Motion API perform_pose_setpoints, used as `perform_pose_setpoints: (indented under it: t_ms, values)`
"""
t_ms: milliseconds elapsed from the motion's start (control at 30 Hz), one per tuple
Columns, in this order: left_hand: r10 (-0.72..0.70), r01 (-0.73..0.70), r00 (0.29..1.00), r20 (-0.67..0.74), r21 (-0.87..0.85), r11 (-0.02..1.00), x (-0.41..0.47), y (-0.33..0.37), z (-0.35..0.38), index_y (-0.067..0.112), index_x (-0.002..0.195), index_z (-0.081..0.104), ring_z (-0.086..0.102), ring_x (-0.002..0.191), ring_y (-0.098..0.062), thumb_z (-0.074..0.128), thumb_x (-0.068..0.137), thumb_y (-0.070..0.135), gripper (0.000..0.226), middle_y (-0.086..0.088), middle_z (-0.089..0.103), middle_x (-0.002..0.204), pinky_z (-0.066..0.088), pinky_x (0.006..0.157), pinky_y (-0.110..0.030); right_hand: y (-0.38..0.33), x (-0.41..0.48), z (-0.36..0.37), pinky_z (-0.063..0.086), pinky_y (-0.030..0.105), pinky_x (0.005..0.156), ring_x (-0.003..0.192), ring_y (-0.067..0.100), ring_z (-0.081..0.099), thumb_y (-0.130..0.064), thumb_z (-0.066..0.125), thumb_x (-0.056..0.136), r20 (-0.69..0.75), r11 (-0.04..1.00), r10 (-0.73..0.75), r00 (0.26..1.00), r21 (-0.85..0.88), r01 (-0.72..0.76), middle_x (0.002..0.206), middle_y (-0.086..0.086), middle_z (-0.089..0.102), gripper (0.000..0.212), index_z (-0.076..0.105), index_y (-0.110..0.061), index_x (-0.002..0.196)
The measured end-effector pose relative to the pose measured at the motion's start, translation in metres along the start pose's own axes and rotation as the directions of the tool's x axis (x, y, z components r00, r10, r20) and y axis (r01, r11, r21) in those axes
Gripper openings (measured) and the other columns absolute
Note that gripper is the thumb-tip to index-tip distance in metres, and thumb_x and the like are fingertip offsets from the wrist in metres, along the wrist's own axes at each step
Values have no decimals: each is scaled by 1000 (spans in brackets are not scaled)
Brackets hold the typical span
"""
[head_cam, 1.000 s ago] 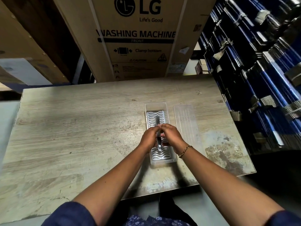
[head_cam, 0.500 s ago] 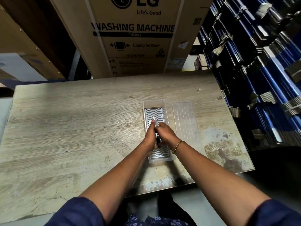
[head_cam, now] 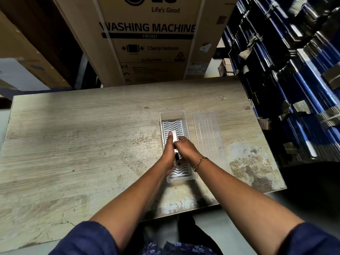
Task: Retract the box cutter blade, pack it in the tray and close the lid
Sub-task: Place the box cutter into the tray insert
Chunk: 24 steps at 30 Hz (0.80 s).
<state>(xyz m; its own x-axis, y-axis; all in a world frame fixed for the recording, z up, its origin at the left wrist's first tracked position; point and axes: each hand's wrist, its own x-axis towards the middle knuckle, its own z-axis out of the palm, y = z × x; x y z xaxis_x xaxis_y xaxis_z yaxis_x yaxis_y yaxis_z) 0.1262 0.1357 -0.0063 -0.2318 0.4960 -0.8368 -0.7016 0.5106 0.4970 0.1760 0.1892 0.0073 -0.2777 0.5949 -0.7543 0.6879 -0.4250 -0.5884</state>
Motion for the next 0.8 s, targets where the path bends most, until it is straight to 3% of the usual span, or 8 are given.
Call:
perform_pose_setpoints:
  t_ms: [167, 333, 467, 567, 667, 800]
  values:
    - [0, 0, 1000, -9, -22, 1000, -4, 1, 2, 12, 138, 57, 61, 124, -38, 36, 63, 91, 111, -23, 61, 136, 50, 105, -53, 0, 0, 0, 59, 54, 93, 110, 33, 69, -45, 52, 66, -3, 1000, 2, 1000, -14, -2, 135, 9, 65, 85, 43, -22, 147]
    - [3, -3, 1000, -10, -3, 1000, -6, 1, 1, 14, 140, 56, 56, 130, -41, 37, 52, 97, 123, -24, 57, 142, 55, 94, -45, -4, -8, -2, 58, 51, 95, 116, 33, 65, -44, 52, 70, -18, 999, 5, 1000, -34, -6, 141, 10, 61, 84, 42, -20, 149]
    - [22, -22, 1000, 6, 7, 1000, -7, 1, 0, 17, 140, 56, 58, 128, -36, 38, 45, 98, 127, -20, 60, 139, 46, 109, -55, -9, -17, -4, 57, 49, 98, 109, 29, 64, -34, 54, 85, -18, 999, -4, 1000, -32, 4, 126, 7, 64, 59, 49, -16, 142]
    - [22, -21, 1000, -6, 20, 1000, -5, 1, 0, 18, 134, 61, 63, 120, -34, 36, 50, 99, 119, -19, 66, 130, 49, 105, -51, -8, -17, -5, 57, 49, 98, 107, 28, 66, -33, 54, 87, -13, 1000, 1, 1000, -29, -1, 122, 5, 63, 55, 51, -18, 140]
    - [24, -24, 1000, 3, 26, 999, -8, 2, 2, 20, 125, 66, 66, 108, -28, 33, 63, 95, 102, -17, 70, 120, 52, 82, -37, -8, -14, -4, 58, 52, 96, 108, 31, 68, -41, 55, 78, -6, 999, 12, 1000, -30, -12, 128, 6, 64, 71, 46, -18, 145]
    - [15, -15, 1000, 17, 58, 998, -9, 1, 1, 19, 132, 62, 65, 116, -34, 32, 55, 98, 114, -19, 67, 126, 51, 87, -43, -7, -13, -5, 58, 51, 96, 110, 31, 67, -41, 54, 76, -2, 1000, 2, 1000, -13, -2, 136, 9, 62, 73, 46, -19, 145]
